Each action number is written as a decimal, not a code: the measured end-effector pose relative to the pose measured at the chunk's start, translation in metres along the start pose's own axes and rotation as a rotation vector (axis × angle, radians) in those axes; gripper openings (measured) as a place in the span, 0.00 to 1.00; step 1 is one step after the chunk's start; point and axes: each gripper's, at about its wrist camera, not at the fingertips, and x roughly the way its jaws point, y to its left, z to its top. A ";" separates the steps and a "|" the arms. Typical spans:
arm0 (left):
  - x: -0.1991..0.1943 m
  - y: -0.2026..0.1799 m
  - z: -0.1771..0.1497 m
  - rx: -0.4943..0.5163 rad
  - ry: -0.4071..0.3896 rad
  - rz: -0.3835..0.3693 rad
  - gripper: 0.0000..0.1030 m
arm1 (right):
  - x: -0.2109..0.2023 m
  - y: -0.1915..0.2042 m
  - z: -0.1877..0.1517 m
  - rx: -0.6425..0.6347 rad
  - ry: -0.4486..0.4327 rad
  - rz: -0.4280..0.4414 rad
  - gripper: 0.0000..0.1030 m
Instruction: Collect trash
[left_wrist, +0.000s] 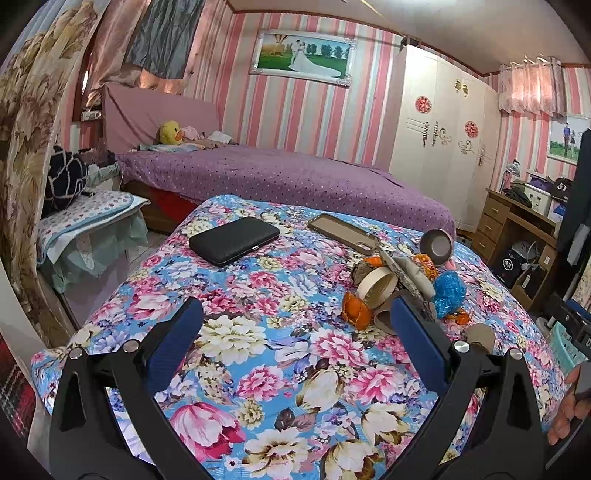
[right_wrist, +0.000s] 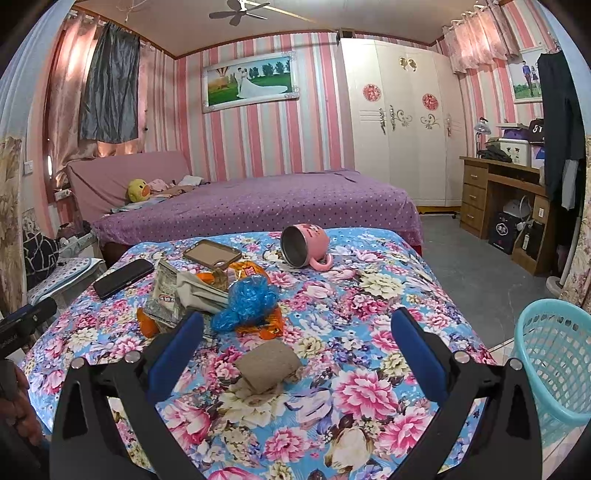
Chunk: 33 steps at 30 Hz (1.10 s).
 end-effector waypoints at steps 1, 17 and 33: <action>0.002 0.001 0.000 -0.005 0.006 0.012 0.95 | -0.003 -0.001 0.001 0.008 -0.012 0.004 0.96; 0.000 -0.016 0.017 0.086 -0.012 0.073 0.95 | 0.014 0.030 0.020 -0.168 0.022 0.112 0.96; 0.009 -0.010 0.004 0.057 0.015 0.019 0.95 | 0.011 0.013 0.004 -0.037 -0.006 0.114 0.96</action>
